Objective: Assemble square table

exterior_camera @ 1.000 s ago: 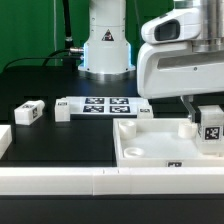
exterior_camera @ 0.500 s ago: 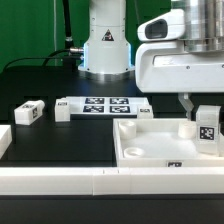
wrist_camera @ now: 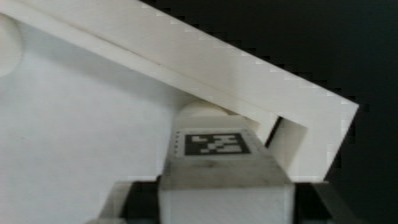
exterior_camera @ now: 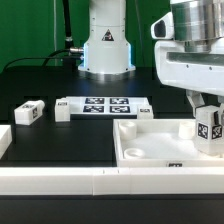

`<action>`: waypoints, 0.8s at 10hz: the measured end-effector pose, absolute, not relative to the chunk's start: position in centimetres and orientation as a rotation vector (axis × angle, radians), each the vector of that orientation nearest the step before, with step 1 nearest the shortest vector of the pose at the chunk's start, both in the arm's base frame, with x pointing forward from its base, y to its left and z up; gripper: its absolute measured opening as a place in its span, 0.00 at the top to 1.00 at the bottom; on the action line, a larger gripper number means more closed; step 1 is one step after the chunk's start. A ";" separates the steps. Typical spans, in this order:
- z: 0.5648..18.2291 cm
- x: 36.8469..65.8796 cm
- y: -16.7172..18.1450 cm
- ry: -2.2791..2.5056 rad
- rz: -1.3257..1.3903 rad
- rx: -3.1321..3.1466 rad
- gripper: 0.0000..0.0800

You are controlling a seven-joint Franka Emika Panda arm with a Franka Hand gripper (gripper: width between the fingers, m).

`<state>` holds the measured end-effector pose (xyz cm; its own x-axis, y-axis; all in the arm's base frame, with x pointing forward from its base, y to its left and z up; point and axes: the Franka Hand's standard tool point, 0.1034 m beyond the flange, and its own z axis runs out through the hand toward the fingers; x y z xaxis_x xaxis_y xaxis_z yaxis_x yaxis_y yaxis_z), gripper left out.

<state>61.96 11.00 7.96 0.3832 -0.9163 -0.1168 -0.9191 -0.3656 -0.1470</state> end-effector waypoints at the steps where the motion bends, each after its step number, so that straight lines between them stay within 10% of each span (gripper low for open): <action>1: 8.0 62.0 11.0 1.713 0.033 -2.402 0.64; 3: 8.0 62.0 11.0 1.629 0.024 -2.459 0.64; 6: 8.0 61.9 11.1 1.406 0.021 -2.601 0.25; 8: 8.0 61.9 11.1 1.223 0.003 -2.692 0.20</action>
Offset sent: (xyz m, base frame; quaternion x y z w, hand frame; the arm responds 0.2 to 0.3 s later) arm -0.0004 -0.0071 0.0018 -0.0252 0.0072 -0.1175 0.9927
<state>61.85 11.14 7.96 0.6606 -0.7467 -0.0776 -0.7470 -0.6436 -0.1667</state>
